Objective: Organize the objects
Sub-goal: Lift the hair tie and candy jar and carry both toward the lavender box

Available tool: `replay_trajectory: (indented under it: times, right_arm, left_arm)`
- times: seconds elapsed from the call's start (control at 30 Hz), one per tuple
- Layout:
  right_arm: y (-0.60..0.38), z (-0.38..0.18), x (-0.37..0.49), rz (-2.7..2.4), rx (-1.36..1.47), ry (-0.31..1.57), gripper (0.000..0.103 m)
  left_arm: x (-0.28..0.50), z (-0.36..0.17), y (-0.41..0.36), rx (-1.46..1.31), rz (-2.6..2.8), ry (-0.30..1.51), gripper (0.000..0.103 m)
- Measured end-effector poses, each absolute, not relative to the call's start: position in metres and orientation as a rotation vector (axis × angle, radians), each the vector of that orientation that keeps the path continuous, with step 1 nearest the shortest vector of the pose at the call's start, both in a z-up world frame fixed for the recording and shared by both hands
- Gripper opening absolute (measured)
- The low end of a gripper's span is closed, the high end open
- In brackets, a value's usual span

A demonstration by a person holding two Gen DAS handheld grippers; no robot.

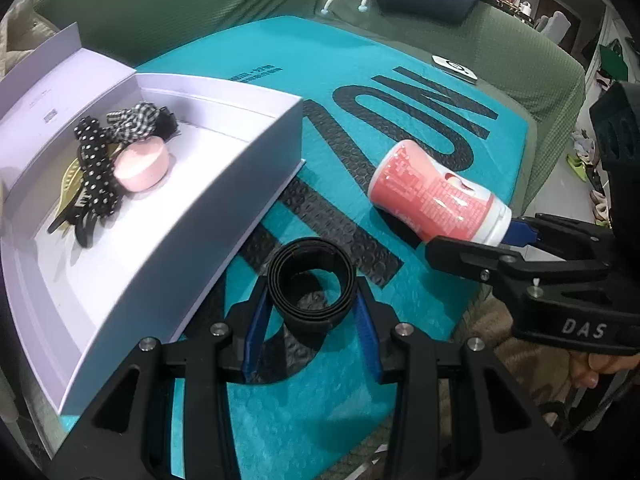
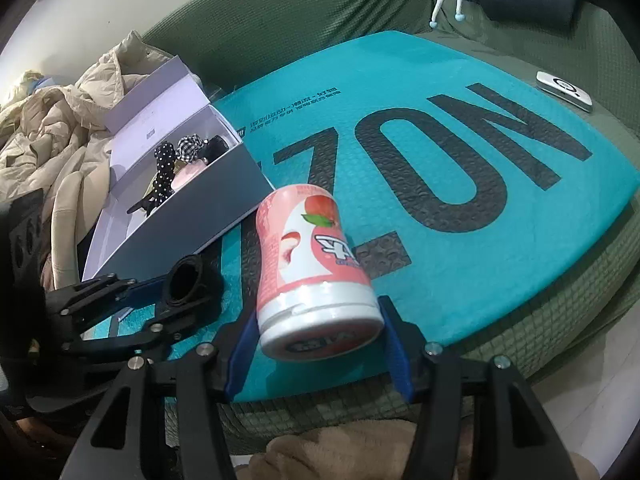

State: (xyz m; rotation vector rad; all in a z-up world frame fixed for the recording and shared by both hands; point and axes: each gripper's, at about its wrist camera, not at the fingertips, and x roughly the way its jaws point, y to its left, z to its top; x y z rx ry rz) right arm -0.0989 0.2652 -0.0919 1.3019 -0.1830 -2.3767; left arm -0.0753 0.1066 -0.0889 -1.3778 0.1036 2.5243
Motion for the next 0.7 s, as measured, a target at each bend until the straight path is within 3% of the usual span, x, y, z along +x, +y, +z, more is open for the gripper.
replay_trajectory:
  times: [0.7]
  right_arm:
    - [0.269, -0.065, -0.068, -2.403, 1.204, -0.171, 0.057]
  left_arm:
    - [-0.047, -0.06, 0.084, -1.379, 2.601, 0.094, 0.038]
